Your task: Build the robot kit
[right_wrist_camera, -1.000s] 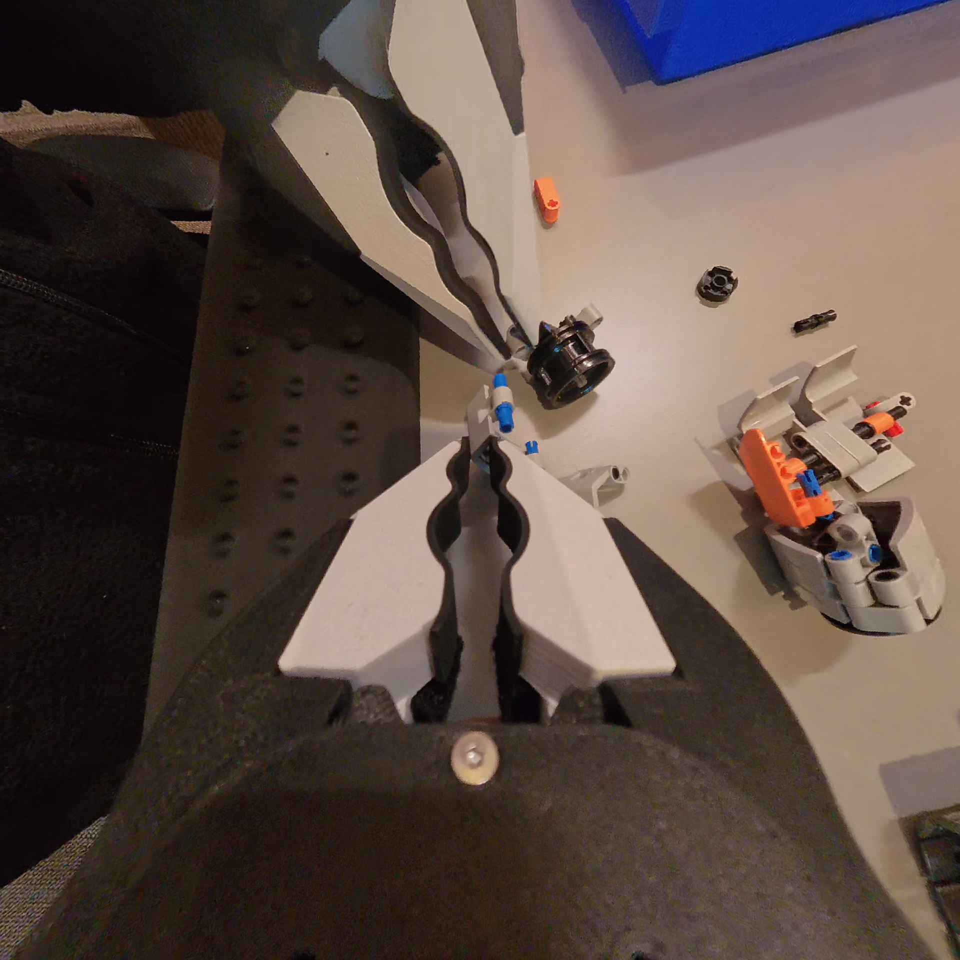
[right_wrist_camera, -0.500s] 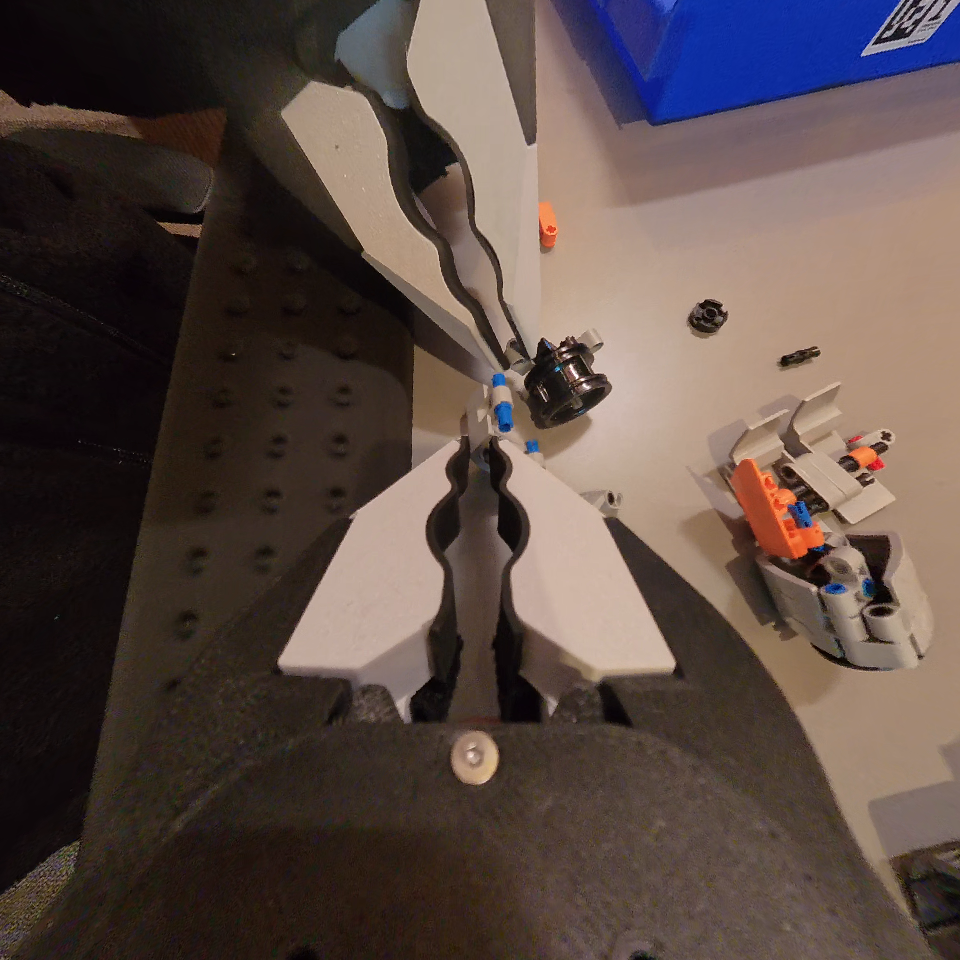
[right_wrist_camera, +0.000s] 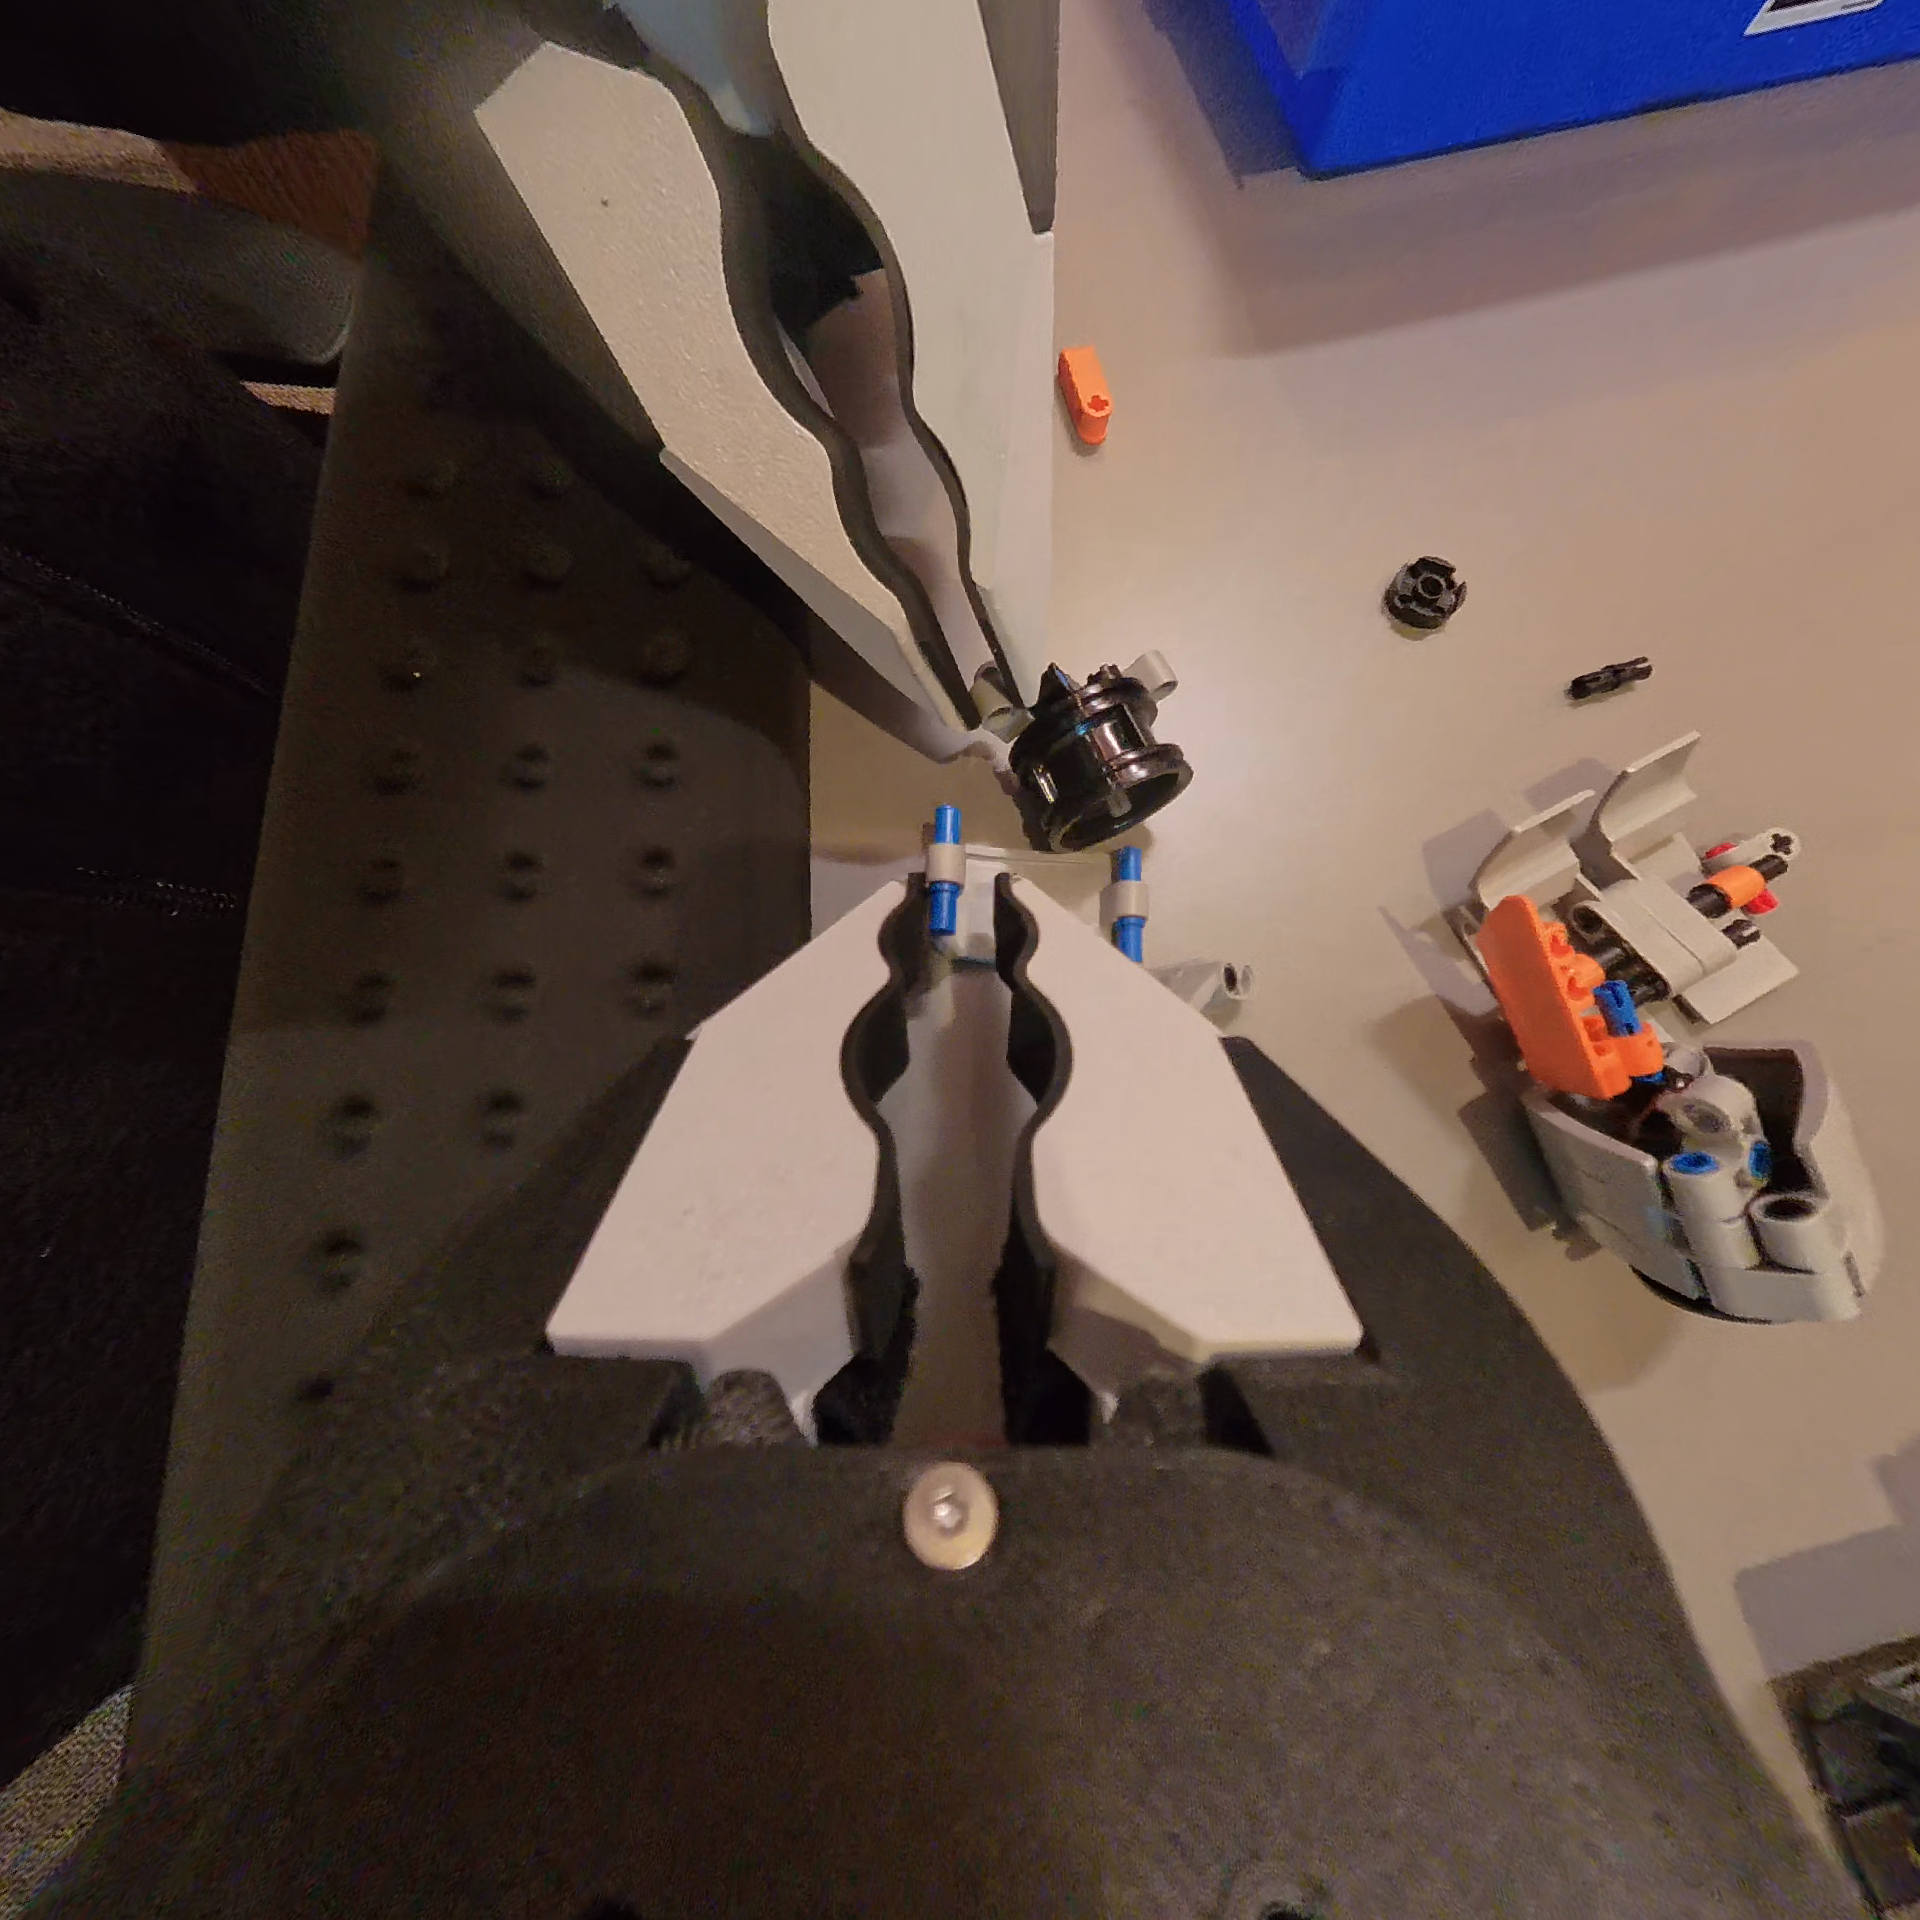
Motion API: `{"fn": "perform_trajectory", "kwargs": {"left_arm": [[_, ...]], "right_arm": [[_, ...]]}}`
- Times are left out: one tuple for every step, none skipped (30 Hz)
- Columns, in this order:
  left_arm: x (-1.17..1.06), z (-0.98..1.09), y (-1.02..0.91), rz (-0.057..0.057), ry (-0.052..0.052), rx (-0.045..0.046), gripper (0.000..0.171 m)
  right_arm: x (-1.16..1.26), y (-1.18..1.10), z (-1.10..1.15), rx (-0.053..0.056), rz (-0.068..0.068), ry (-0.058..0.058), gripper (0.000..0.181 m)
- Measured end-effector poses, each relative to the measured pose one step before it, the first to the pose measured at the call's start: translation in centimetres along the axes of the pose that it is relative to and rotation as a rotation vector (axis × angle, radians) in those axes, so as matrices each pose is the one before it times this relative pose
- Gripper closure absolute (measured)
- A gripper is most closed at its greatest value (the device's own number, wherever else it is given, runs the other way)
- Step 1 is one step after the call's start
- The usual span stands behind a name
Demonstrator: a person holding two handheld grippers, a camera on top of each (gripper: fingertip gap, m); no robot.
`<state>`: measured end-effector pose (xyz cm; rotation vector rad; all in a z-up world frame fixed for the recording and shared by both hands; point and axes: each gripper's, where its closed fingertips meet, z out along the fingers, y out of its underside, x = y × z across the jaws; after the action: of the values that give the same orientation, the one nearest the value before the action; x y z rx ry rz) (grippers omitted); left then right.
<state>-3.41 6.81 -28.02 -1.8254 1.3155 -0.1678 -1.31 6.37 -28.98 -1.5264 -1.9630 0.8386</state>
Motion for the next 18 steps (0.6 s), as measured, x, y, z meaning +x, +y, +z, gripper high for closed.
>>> {"fn": "perform_trajectory", "kwargs": {"left_arm": [[0.006, 0.000, 0.025, 0.0005, -0.0001, -0.00022, 0.167], [0.015, -0.015, -0.018, -0.0007, 0.0004, 0.00195, 0.167], [-0.012, -0.024, -0.014, -0.0012, -0.0006, 0.00157, 0.167], [-0.023, -0.025, -0.005, -0.0008, -0.0017, 0.00202, 0.167], [0.016, -0.002, -0.002, -0.0029, 0.0015, 0.00210, 0.167], [0.075, 0.027, 0.024, -0.0041, 0.0067, 0.00053, 0.167], [0.142, 0.034, 0.044, -0.0009, 0.0085, 0.00037, 0.167], [0.071, 0.026, 0.018, 0.0025, 0.0018, -0.00007, 0.166], [-0.004, -0.003, -0.018, 0.0040, -0.0033, 0.00009, 0.164], [0.010, -0.024, -0.030, 0.0027, -0.0028, 0.00048, 0.160], [0.036, -0.030, -0.011, 0.0014, 0.0006, 0.00055, 0.159], [0.026, -0.026, 0.043, 0.0010, 0.0001, -0.00082, 0.158], [0.018, -0.045, 0.055, 0.0016, -0.0011, -0.00113, 0.157], [-0.003, -0.025, 0.074, 0.0005, -0.0025, -0.00153, 0.157], [-0.040, -0.030, 0.062, -0.0014, -0.0040, -0.00130, 0.156], [-0.027, 0.009, 0.051, -0.0009, -0.0026, -0.00219, 0.157], [-0.051, 0.019, 0.041, 0.0015, -0.0040, -0.00302, 0.158], [-0.095, 0.025, 0.011, 0.0033, -0.0075, -0.00287, 0.159]], "right_arm": [[-0.015, 0.029, 0.058, -0.0022, -0.0028, 0.0018, 0.173], [-0.039, 0.045, 0.032, -0.0030, -0.0027, 0.0004, 0.177], [0.061, -0.003, -0.006, -0.0011, -0.0039, 0.0065, 0.177], [0.043, -0.019, -0.046, 0.0006, -0.0035, 0.0046, 0.177], [-0.015, -0.070, -0.057, 0.0034, -0.0017, 0.0001, 0.177], [0.006, -0.095, -0.064, 0.0060, -0.0004, 0.0005, 0.177], [0.002, -0.035, -0.023, 0.0023, 0.0022, -0.0006, 0.178], [0.012, 0.011, 0.007, -0.0002, 0.0017, -0.0012, 0.177], [0.002, 0.025, 0.018, 0.0000, 0.0008, -0.0008, 0.177], [-0.018, -0.016, 0.012, 0.0007, 0.0002, -0.0013, 0.177], [-0.025, -0.020, 0.000, 0.0008, -0.0005, -0.0013, 0.178], [-0.023, -0.036, 0.002, 0.0008, -0.0010, -0.0010, 0.178], [0.001, -0.015, 0.016, 0.0001, -0.0012, -0.0009, 0.178], [-0.006, -0.028, 0.015, 0.0002, -0.0003, -0.0018, 0.178], [-0.005, -0.021, 0.017, 0.0008, 0.0001, -0.0020, 0.178], [0.003, -0.033, 0.014, 0.0011, -0.0002, -0.0010, 0.178], [0.005, -0.034, 0.000, 0.0011, -0.0003, -0.0007, 0.178], [-0.006, -0.046, 0.010, 0.0013, -0.0005, -0.0011, 0.178]]}}
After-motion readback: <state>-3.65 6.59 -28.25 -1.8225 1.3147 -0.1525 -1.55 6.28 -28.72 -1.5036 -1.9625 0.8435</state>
